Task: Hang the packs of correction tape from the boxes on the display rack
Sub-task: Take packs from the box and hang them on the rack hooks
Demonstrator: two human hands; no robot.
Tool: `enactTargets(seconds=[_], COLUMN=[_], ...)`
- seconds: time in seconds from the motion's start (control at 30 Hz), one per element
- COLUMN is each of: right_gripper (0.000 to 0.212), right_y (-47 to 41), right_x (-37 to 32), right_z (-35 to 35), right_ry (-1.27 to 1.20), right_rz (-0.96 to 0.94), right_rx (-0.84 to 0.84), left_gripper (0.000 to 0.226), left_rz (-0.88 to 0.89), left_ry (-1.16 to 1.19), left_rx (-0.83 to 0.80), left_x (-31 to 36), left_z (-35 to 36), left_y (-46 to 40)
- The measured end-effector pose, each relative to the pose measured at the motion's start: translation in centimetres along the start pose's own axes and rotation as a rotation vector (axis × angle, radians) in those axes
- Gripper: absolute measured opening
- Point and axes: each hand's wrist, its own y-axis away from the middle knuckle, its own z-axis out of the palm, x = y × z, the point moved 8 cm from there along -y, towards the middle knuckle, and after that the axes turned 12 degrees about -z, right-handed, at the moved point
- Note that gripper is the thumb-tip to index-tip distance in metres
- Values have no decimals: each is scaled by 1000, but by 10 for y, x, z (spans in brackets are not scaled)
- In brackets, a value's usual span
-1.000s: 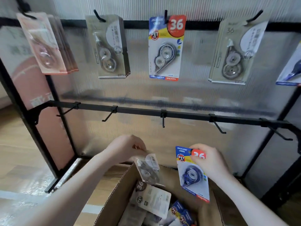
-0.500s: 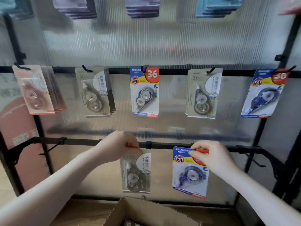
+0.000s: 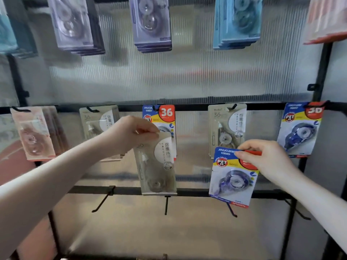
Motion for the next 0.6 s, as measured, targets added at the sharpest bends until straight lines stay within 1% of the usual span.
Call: enactTargets(seconds=[0.13, 0.3, 0.37, 0.47, 0.6], right_gripper=[13, 16, 19, 19, 23], right_y=[-9, -13, -14, -15, -16], right_x=[4, 22, 28, 37, 47], right_z=[-7, -24, -35, -55, -76], right_ry=[41, 84, 103, 101, 88], right_rz=[-18, 16, 36, 76, 82], right_rx=[-28, -90, -103, -106, -123], left_gripper=[16, 11, 12, 13, 5], left_rz=[21, 48, 56, 80, 79], left_ry=[115, 246, 269, 290, 303], left_rx=[31, 21, 3, 24, 26], left_x=[16, 62, 81, 108, 138], left_z=[2, 13, 20, 26, 42], left_y=[-14, -43, -54, -68, -85])
